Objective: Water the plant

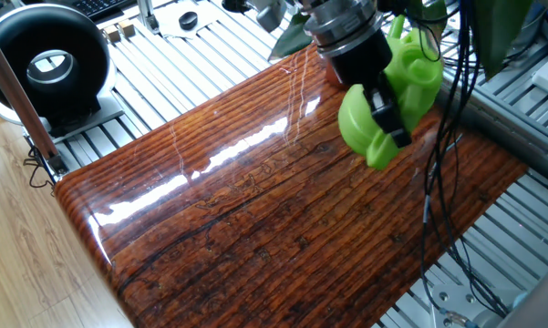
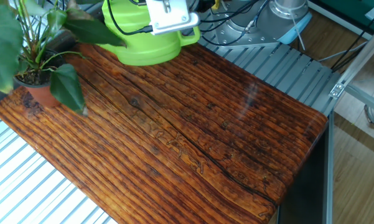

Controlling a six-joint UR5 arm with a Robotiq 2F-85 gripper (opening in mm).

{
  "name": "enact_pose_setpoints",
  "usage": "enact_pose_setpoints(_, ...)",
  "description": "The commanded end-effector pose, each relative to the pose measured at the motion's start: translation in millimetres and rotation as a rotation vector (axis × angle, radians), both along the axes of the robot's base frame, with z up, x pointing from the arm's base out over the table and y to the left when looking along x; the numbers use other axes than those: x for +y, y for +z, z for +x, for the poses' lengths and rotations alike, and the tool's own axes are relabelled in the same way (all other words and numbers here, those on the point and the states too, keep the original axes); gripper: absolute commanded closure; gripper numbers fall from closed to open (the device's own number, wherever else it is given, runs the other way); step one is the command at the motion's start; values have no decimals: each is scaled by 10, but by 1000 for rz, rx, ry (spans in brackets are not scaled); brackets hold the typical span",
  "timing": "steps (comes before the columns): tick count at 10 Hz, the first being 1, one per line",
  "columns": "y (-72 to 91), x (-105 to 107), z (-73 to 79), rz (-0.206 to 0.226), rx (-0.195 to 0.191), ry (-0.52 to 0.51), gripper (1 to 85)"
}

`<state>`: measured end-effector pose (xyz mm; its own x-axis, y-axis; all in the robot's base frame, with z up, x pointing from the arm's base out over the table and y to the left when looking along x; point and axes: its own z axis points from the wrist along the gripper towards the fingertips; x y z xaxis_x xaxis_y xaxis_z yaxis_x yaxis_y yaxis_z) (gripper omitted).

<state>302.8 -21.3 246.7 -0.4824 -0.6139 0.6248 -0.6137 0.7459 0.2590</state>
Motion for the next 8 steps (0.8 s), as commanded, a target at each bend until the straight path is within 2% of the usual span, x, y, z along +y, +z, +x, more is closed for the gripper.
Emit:
enact_pose_setpoints(1,35,13,-30,-14,11,-23,843)
enact_pose_setpoints(2,36,-13,-21,-26,6,-21,843)
enact_pose_setpoints(4,-4,19,14,-9,-12,-21,843)
enact_pose_setpoints(5,-1,33,4,-3,-7,-23,843)
enact_pose_setpoints(6,34,22,-33,-12,11,-26,843)
enact_pose_setpoints(7,97,-42,-76,-42,36,-21,843)
enact_pose_setpoints(8,121,-46,-100,-45,48,-22,843)
